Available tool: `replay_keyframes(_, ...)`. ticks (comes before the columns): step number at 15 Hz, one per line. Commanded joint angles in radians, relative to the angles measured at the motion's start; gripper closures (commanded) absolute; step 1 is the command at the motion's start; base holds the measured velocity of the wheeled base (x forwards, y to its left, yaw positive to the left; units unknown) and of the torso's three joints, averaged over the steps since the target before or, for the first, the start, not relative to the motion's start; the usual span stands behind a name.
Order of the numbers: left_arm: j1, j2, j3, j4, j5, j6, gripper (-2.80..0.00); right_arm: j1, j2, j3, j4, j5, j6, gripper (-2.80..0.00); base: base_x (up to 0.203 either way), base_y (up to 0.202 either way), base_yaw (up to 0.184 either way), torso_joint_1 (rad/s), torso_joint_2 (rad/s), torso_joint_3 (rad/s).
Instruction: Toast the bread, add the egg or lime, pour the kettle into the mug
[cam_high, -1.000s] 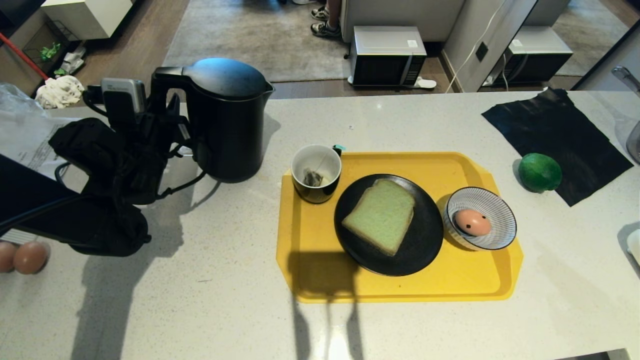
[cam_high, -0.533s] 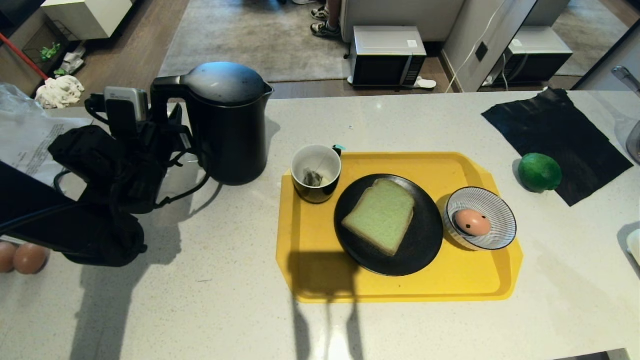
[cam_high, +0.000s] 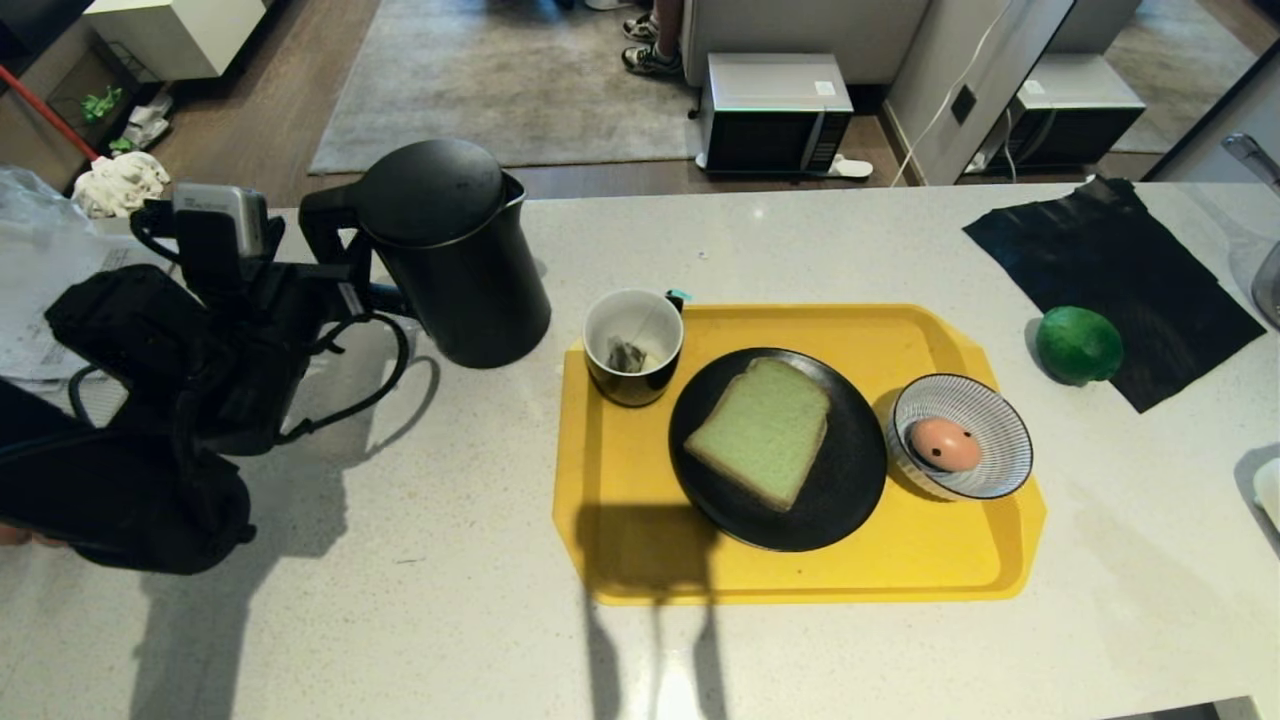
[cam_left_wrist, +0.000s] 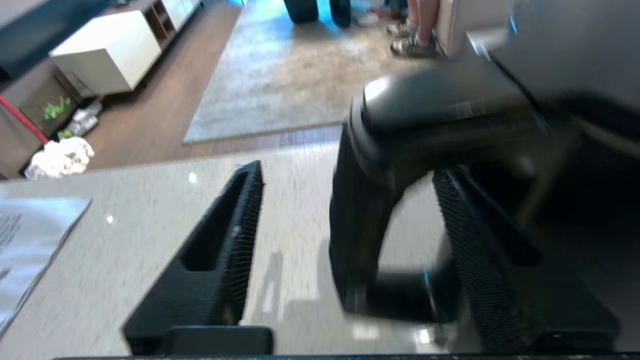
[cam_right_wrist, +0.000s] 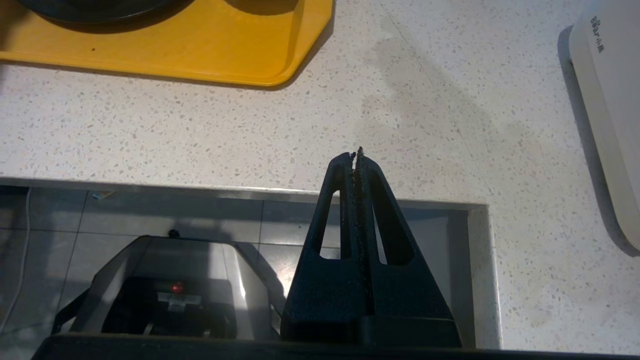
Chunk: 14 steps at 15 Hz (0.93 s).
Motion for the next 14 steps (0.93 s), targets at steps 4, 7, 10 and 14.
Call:
replay_keyframes(4, -0.015, -0.165, 0.233, -0.006, 0.001, 0.002, -2.80, 0.000, 0.000, 0.000, 0.001, 0.001, 0.000, 0.00, 0.000, 0.000, 0.000, 0.000, 0.00, 0.000)
replay_keyframes(7, -0.037, -0.288, 0.356, -0.006, 0.001, 0.011, -2.80, 0.000, 0.000, 0.000, 0.001, 0.001, 0.000, 0.00, 0.000, 0.000, 0.000, 0.000, 0.00, 0.000)
replay_keyframes(10, -0.075, -0.398, 0.441, -0.006, 0.004, 0.043, -2.80, 0.000, 0.000, 0.000, 0.001, 0.001, 0.000, 0.00, 0.000, 0.000, 0.000, 0.000, 0.00, 0.000)
replay_keyframes(14, -0.093, -0.486, 0.467, -0.006, 0.006, 0.075, -2.02, 0.000, 0.000, 0.000, 0.001, 0.001, 0.000, 0.00, 0.000, 0.000, 0.000, 0.000, 0.00, 0.000)
